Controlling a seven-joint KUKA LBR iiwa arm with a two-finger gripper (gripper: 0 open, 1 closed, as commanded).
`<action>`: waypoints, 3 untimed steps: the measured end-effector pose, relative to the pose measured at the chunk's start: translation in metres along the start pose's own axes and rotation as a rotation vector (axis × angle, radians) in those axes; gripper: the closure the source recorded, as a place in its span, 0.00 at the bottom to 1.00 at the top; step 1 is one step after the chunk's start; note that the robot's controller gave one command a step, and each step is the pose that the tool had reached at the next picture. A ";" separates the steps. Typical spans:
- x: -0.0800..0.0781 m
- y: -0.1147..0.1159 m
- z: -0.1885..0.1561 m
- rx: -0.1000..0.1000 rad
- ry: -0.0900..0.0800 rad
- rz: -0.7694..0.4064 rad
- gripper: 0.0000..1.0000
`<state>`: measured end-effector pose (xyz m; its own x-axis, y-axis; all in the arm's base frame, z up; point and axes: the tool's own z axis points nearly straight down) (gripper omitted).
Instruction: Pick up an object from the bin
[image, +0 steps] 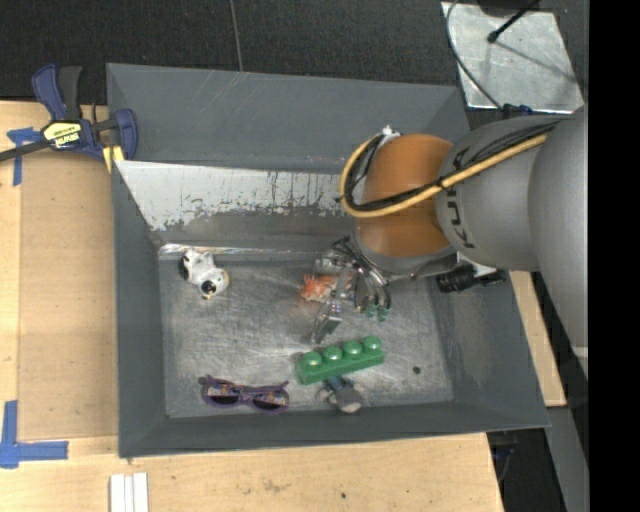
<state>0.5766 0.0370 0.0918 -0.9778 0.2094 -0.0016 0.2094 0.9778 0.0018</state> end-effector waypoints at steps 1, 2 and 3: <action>-0.011 -0.006 0.007 0.001 -0.004 0.004 0.00; -0.015 -0.004 0.012 0.000 -0.004 0.047 0.00; -0.038 -0.033 0.015 -0.005 -0.012 0.202 1.00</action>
Offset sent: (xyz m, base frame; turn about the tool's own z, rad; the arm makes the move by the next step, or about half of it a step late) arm 0.0058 -0.0030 -0.0076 0.1327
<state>0.6069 -0.0036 0.0769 -0.9157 0.4018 -0.0122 0.4017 0.9157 0.0079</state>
